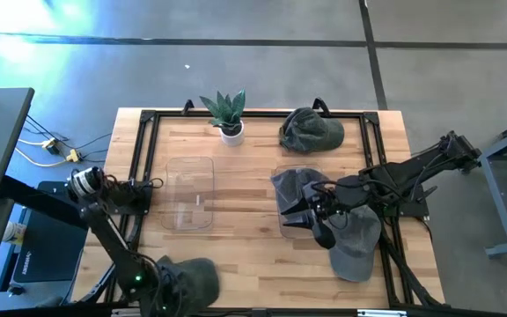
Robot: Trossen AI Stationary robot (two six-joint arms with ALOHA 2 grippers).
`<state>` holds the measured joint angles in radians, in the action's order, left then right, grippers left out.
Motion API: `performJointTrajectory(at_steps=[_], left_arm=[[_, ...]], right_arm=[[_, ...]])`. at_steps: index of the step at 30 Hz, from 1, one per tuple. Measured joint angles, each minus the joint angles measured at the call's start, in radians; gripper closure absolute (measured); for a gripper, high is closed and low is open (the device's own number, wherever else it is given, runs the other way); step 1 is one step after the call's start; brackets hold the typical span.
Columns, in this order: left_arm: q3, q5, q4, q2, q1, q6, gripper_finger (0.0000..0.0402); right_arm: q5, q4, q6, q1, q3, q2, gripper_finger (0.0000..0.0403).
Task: Pick & Place hat
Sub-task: Put the green cap into the left transparent bin
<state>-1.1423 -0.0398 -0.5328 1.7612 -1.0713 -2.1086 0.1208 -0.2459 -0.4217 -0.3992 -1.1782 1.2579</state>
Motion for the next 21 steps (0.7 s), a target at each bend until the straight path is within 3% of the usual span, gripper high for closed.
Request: performJointTrajectory(at_steps=[5,9,13,18,21], left_arm=[[0.0,-0.023,-0.008,0.0,0.074,0.21,0.038],[-0.075,-0.05,-0.106,-0.022,0.145,0.419,0.0387],[-0.282,-0.044,-0.35,-0.032,0.205,0.684,0.0396],[-0.608,0.057,-0.625,-0.032,0.249,1.062,0.0399],[-0.79,0.173,-0.727,-0.03,0.267,1.302,0.04]], right_arm=[[-0.025,0.003,-0.072,0.0,0.0,0.0,0.0265],[-0.037,0.004,-0.115,0.0,-0.001,0.0,0.0265],[-0.064,-0.002,-0.131,0.0,-0.035,0.0,0.0266],[-0.066,-0.011,-0.118,0.0,-0.11,0.0,0.0265],[-0.067,-0.036,-0.112,0.002,-0.142,-0.001,0.0265]])
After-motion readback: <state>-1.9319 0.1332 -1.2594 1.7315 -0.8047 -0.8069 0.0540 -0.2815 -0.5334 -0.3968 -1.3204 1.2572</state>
